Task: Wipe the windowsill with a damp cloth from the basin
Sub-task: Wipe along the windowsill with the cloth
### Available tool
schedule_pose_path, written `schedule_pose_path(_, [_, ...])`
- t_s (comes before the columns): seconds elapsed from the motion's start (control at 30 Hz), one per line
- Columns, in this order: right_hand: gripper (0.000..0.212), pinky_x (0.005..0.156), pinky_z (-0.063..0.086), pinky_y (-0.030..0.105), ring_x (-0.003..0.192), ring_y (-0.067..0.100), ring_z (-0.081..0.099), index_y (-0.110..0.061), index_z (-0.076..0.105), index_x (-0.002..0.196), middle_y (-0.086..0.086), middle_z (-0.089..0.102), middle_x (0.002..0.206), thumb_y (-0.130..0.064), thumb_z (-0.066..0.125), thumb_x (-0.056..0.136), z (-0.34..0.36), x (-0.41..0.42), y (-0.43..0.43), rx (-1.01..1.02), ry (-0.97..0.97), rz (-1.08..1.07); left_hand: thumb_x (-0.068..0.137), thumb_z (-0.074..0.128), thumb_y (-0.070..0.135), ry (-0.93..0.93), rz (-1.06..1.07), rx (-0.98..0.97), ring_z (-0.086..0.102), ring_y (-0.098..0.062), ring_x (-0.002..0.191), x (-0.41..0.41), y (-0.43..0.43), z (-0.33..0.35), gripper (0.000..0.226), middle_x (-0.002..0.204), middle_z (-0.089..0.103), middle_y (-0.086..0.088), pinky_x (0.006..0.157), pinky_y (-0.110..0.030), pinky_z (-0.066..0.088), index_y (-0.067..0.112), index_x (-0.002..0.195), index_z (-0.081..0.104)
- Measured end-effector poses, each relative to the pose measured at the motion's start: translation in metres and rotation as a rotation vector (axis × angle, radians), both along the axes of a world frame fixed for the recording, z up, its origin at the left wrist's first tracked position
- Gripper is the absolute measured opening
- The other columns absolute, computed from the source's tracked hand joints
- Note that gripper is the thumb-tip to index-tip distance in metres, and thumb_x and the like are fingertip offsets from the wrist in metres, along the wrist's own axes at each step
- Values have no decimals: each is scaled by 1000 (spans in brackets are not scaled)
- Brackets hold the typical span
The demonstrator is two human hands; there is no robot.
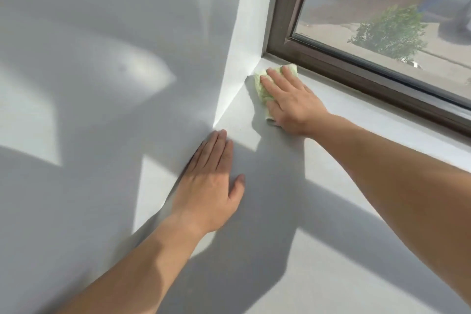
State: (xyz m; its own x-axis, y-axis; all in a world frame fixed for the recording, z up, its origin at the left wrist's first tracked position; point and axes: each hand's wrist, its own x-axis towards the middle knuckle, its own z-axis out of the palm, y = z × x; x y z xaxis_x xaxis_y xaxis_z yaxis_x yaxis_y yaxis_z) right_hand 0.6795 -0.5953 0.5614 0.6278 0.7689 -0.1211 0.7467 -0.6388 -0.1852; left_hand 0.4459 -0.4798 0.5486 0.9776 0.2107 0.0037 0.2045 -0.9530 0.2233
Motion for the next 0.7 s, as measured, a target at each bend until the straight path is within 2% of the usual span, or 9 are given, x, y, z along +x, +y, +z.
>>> schedule_pose_path(0.07, [59, 123, 1, 41, 152, 27, -6, -24, 12, 157, 0, 5, 166, -38, 28, 102, -1, -8, 16, 15, -7, -124, 94, 31, 46, -3, 7, -3, 13, -21, 152, -1, 0, -1, 73, 163, 22, -13, 122, -31, 4, 1, 152, 31])
schedule_pose_path(0.23, [60, 123, 0, 37, 152, 22, -6, -27, 12, 157, -6, 5, 165, -40, 27, 101, -3, -67, -27, 31, -21, 260, 92, 32, 48, -7, 26, -68, 12, -21, 152, -10, -5, 1, 72, 162, 23, -14, 122, -31, 1, 6, 150, 37])
schedule_pose_path(0.3, [59, 124, 3, 38, 153, 22, -3, -27, 15, 157, -6, 8, 165, -39, 29, 100, -2, -36, -38, 21, -30, 170, 91, 31, 51, 6, 33, -92, 7, -25, 153, -14, -13, 1, 72, 163, 18, -16, 122, -38, 1, 10, 151, 36])
schedule_pose_path(0.37, [57, 123, 9, 45, 152, 27, 0, -24, 18, 156, -1, 11, 165, -36, 30, 101, -1, -1, -40, 27, -26, -70, 90, 30, 53, 18, 56, -87, 5, -28, 153, -13, -20, 0, 73, 163, 16, -18, 122, -42, 0, 13, 151, 35])
schedule_pose_path(0.43, [57, 123, 8, 46, 152, 30, -1, -22, 17, 156, 1, 10, 165, -36, 30, 102, 0, -2, -35, 29, -39, -230, 90, 31, 54, 28, 79, -40, 7, -30, 153, -10, -23, -1, 74, 163, 16, -20, 123, -45, 2, 13, 152, 35])
schedule_pose_path(0.5, [58, 123, 3, 43, 152, 30, -4, -21, 15, 156, 2, 8, 166, -38, 26, 102, -2, -38, -37, 45, -53, -162, 90, 32, 53, 39, 74, -6, 10, -32, 152, -10, -25, -2, 74, 162, 19, -21, 123, -47, 5, 12, 151, 36])
schedule_pose_path(0.6, [62, 123, -1, 38, 151, 21, -11, -25, 10, 158, -5, 2, 165, -46, 15, 99, 1, -81, -69, 16, -22, 158, 91, 33, 53, 44, 67, 11, 11, -33, 152, -11, -25, -2, 73, 161, 20, -22, 123, -48, 8, 12, 151, 37])
schedule_pose_path(0.63, [63, 123, 0, 37, 151, 19, -11, -28, 9, 158, -7, 1, 165, -47, 14, 98, 2, -69, -78, -1, -20, 174, 91, 33, 53, 51, 67, 10, 10, -32, 152, -10, -25, -2, 73, 162, 19, -22, 123, -48, 8, 12, 152, 35])
schedule_pose_path(0.7, [60, 124, 5, 42, 152, 22, -8, -28, 10, 157, -6, 3, 166, -46, 20, 100, 1, -29, -84, -9, -19, -25, 91, 31, 53, 52, 69, 9, 8, -32, 152, -8, -26, -2, 74, 162, 17, -21, 123, -49, 8, 12, 152, 33])
